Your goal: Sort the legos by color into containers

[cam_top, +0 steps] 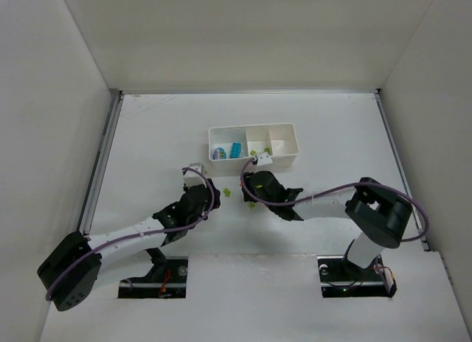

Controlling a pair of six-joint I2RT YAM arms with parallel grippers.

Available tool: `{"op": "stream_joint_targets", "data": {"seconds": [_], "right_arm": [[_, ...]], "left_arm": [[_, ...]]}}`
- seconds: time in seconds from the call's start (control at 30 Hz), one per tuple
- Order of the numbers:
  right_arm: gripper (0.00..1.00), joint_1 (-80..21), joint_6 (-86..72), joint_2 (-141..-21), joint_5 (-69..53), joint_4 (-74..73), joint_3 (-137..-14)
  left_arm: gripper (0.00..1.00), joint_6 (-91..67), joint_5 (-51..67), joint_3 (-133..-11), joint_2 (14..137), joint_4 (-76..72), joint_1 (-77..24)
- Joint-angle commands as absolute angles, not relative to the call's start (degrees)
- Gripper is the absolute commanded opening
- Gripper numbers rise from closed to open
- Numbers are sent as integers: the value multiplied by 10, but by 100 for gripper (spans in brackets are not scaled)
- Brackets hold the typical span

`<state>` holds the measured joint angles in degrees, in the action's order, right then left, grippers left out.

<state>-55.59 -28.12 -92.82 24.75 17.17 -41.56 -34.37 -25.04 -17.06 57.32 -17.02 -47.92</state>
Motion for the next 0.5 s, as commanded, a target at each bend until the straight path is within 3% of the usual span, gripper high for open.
{"op": "stream_joint_targets", "data": {"seconds": [0.0, 0.47], "right_arm": [[55, -559, -280, -962, 247, 192, -451], [51, -537, -244, -1045, 243, 192, -504]], "left_arm": [[36, -360, -252, -157, 560, -185, -482], [37, -376, -241, -142, 581, -209, -490]]}}
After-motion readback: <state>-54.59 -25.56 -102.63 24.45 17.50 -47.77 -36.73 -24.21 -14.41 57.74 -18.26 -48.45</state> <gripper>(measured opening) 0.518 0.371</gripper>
